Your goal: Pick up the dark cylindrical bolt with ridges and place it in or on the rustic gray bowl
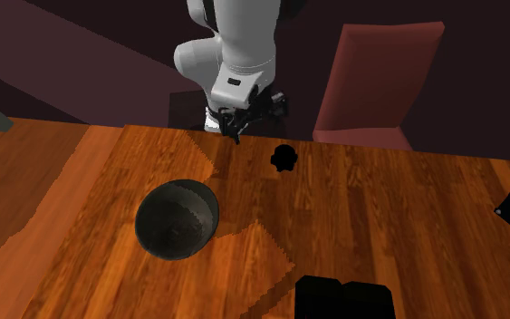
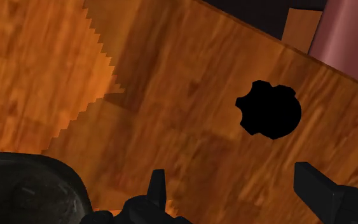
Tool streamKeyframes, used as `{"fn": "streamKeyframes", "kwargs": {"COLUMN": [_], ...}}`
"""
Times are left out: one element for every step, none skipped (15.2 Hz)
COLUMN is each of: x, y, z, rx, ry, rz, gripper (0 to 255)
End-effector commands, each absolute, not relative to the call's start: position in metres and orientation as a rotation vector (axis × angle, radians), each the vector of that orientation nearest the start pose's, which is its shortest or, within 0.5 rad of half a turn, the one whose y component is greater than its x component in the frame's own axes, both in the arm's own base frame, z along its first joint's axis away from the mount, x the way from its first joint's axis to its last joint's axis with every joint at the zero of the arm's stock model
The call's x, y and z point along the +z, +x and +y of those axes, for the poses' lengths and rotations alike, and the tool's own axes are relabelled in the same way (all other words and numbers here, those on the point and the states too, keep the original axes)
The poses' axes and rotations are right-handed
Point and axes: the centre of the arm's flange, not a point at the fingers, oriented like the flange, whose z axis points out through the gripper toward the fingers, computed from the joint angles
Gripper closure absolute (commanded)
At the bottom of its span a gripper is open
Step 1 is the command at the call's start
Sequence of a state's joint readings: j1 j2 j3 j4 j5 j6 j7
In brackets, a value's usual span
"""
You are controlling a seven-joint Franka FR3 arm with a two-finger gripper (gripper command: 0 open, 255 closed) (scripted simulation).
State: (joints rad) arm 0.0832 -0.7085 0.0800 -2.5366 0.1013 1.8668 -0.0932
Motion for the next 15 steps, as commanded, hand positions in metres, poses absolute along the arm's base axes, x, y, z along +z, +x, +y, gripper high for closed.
{"fn": "streamKeyframes", "kwargs": {"x": [0.482, 0.472, 0.462, 0.452, 0.442, 0.432, 0.422, 0.412, 0.402, 0.392, 0.391, 0.386, 0.381, 0.375, 0.370], "y": [0.334, 0.333, 0.332, 0.331, 0.329, 0.327, 0.325, 0.323, 0.321, 0.318, 0.318, 0.318, 0.318, 0.318, 0.318], "z": [0.083, 0.092, 0.101, 0.110, 0.119, 0.128, 0.137, 0.145, 0.154, 0.162, 0.163, 0.163, 0.163, 0.163, 0.163], "rx": [-0.048, -0.043, -0.038, -0.034, -0.029, -0.024, -0.019, -0.014, -0.009, -0.004, -0.004, -0.004, -0.004, -0.004, -0.004], "ry": [-3.077, -3.076, -3.075, -3.074, -3.072, -3.070, -3.067, -3.065, -3.061, -3.058, -3.058, -3.058, -3.058, -3.058, -3.058], "rz": [-0.391, -0.424, -0.456, -0.489, -0.521, -0.554, -0.587, -0.619, -0.652, -0.684, -0.686, -0.686, -0.686, -0.686, -0.686], "gripper": [0, 0, 0, 0, 0, 0, 0, 0, 0, 0, 0, 0, 0, 0, 0]}}
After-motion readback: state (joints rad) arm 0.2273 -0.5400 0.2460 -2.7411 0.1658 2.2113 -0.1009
